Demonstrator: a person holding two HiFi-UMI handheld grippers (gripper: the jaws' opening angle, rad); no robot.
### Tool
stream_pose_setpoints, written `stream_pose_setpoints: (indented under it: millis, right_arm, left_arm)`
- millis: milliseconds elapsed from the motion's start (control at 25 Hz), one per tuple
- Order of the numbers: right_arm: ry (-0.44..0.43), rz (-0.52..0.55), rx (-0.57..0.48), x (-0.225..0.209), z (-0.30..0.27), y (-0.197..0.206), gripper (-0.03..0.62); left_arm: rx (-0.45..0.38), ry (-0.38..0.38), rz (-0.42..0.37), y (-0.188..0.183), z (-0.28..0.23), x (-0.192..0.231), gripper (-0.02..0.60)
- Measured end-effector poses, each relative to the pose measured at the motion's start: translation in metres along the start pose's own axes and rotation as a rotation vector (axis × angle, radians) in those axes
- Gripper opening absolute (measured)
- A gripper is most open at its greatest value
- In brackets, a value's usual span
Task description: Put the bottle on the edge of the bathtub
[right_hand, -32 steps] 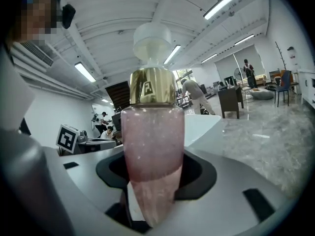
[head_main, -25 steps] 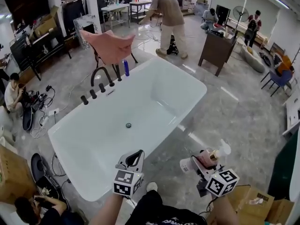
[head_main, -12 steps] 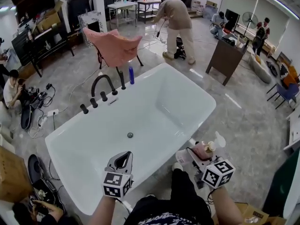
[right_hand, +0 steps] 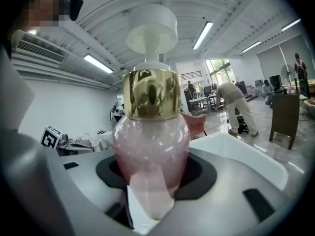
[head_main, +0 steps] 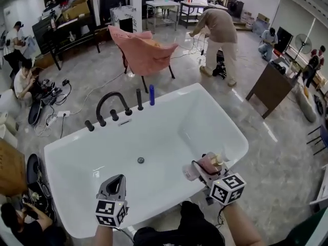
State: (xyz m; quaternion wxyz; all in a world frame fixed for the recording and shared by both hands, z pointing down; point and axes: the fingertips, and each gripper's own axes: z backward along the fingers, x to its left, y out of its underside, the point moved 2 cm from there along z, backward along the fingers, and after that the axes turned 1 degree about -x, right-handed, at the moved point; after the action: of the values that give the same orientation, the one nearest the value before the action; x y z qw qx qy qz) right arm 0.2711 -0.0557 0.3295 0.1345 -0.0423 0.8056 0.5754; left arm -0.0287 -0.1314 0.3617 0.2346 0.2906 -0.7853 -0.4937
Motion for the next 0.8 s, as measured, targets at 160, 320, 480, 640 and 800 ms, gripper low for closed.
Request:
stream_pose_setpoints:
  millis: [160, 320, 480, 640, 800]
  right_arm:
    - [-0.08, 0.022, 0.055, -0.07, -0.061, -0.015, 0.225]
    - [-0.135, 0.03, 0.095, -0.135, -0.112, -0.029, 0.225]
    - [-0.171, 0.033, 0.099, -0.187, -0.167, -0.04, 0.225]
    - [-0.191, 0.035, 0.094, -0.222, -0.222, -0.03, 0.225]
    - [-0.209, 0.007, 0.083, -0.245, -0.278, -0.019, 0.225]
  left_arm:
    - [0.047, -0.101, 0.07, -0.004, -0.061, -0.012, 0.015]
    - [0.06, -0.164, 0.095, -0.017, -0.117, -0.032, 0.015]
    - [0.068, -0.197, 0.089, -0.038, -0.178, -0.045, 0.015]
    - [0.048, -0.188, 0.053, -0.04, -0.233, -0.05, 0.015]
    - [0.035, -0.2, -0.009, -0.035, -0.276, -0.041, 0.015]
